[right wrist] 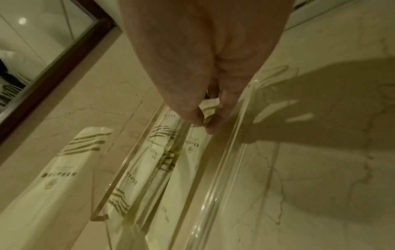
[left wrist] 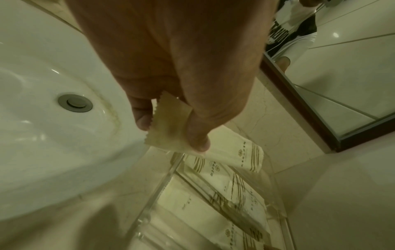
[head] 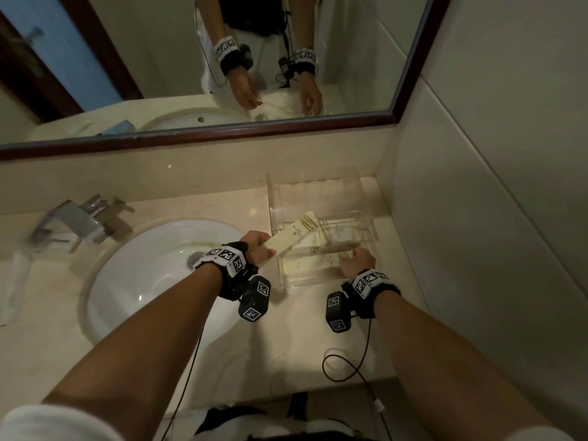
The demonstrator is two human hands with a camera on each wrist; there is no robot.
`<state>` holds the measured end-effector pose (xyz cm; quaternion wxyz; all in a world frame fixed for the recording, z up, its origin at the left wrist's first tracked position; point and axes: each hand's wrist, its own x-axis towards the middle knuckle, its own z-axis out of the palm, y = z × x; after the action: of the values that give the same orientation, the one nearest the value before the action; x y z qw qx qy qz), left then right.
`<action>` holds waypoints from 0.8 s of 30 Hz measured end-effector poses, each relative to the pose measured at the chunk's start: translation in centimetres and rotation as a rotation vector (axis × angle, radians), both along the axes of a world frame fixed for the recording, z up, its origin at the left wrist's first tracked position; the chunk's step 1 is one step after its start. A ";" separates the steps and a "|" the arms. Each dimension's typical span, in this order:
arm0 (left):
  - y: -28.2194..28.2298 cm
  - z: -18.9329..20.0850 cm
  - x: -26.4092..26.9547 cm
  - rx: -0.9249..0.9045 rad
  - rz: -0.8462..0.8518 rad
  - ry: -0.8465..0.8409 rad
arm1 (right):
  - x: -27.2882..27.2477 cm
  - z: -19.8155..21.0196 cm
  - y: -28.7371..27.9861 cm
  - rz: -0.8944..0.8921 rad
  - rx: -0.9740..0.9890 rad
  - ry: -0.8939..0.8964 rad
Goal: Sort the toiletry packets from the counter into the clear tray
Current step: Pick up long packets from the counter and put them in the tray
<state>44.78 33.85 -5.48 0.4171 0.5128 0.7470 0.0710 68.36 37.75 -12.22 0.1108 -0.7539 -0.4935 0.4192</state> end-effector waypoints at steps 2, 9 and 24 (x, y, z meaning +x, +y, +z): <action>0.1 -0.3 0.2 -0.010 -0.004 -0.005 | 0.3 -0.2 0.0 0.030 0.015 -0.006; -0.1 -1.0 0.6 0.001 0.000 -0.035 | 0.7 -0.6 0.0 0.032 0.018 -0.020; -0.2 -0.8 -0.5 0.001 0.004 -0.033 | 0.3 -1.8 0.7 -0.094 0.008 -0.023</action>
<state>44.33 33.60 -6.30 0.4291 0.5102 0.7409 0.0809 68.70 38.40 -13.98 0.1277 -0.7805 -0.4606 0.4030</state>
